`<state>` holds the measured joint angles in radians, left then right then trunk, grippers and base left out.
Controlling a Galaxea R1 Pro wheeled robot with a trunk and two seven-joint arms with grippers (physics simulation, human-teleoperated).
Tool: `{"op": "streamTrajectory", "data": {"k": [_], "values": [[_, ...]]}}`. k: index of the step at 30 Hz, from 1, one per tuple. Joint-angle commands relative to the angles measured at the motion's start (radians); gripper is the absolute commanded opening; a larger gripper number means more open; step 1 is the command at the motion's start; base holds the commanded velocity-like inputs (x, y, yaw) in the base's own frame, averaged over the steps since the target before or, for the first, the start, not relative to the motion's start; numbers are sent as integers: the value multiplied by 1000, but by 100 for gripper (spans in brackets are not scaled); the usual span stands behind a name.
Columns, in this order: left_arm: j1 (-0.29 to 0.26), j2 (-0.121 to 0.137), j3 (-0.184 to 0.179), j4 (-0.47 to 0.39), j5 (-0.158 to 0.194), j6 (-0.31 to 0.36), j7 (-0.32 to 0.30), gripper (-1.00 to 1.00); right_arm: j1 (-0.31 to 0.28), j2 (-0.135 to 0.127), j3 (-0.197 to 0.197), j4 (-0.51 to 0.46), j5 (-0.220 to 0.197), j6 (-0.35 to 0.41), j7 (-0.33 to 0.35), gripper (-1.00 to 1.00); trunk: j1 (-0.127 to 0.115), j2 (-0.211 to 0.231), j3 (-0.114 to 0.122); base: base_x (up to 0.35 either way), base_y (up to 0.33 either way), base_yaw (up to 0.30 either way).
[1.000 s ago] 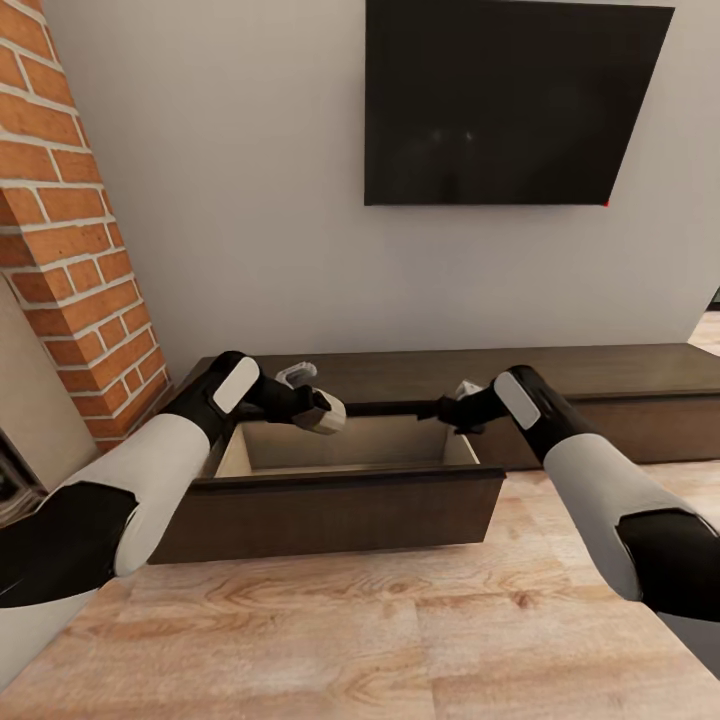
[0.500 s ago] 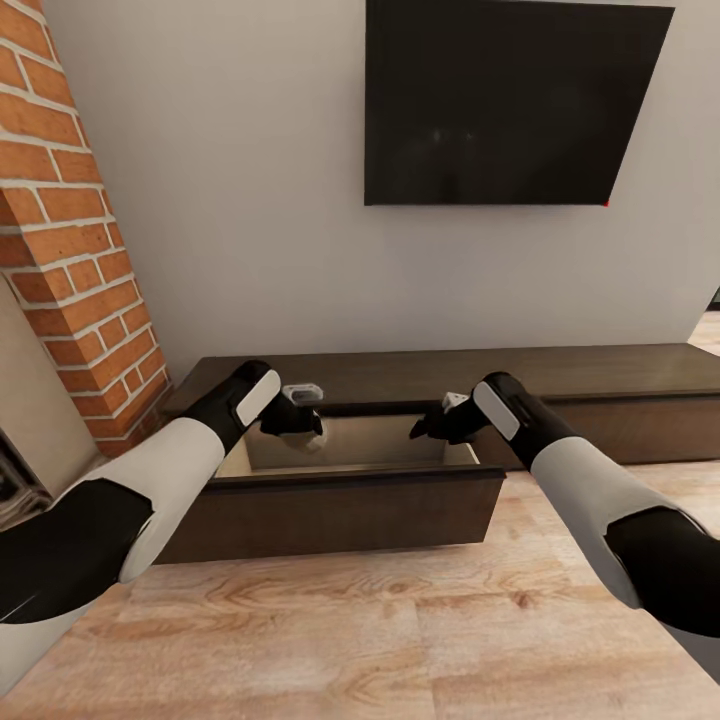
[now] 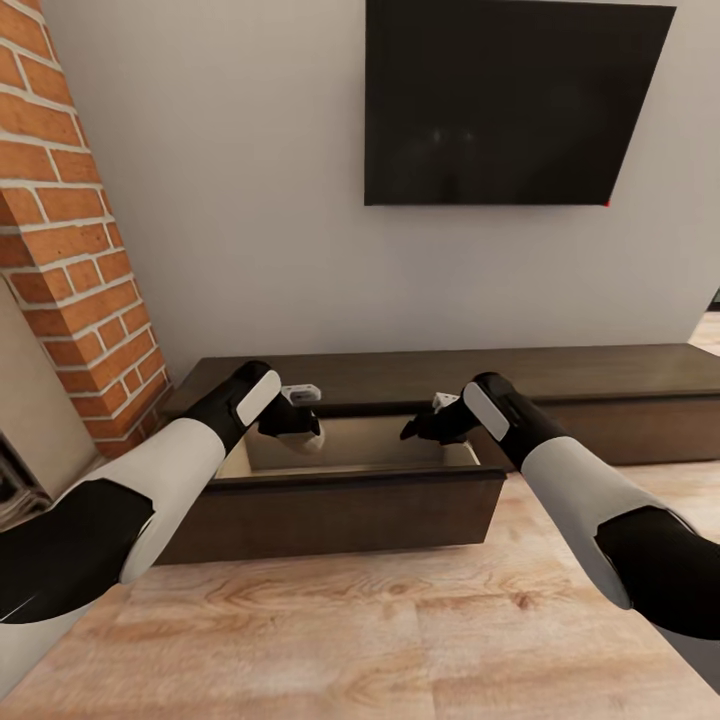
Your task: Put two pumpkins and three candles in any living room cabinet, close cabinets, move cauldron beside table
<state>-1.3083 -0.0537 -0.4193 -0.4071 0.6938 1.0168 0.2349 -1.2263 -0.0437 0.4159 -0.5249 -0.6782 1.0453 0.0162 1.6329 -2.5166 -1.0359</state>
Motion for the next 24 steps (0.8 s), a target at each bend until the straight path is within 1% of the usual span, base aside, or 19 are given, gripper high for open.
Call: {"op": "streamTrajectory", "data": {"k": [1,6,9,13,16,20,24], "values": [[-1,-1,-6,-1,11,2,8,-100,-1,3,7,-1,0,2,1,100,0,0,-1,195,0,0],[0,-6,-6,0,13,3,8,-100,2,9,7,0,2,-13,0,100,0,0,-1,285,0,0],[0,-24,-6,32,15,3,7,-100,4,11,8,1,2,-21,-1,100,0,0,-1,333,0,0],[0,-32,-6,53,15,3,7,-100,5,11,8,2,2,-22,-2,100,0,0,-1,338,0,0],[0,-36,-6,65,15,3,7,-100,6,11,8,9,2,-22,-17,100,0,0,-1,339,0,6],[0,-40,-7,82,14,2,7,-100,7,16,8,28,2,-23,-27,100,0,0,-2,324,-22,186],[0,-44,-7,85,15,3,7,-100,8,25,8,37,2,-24,-29,100,0,0,-4,267,-109,247]]}}
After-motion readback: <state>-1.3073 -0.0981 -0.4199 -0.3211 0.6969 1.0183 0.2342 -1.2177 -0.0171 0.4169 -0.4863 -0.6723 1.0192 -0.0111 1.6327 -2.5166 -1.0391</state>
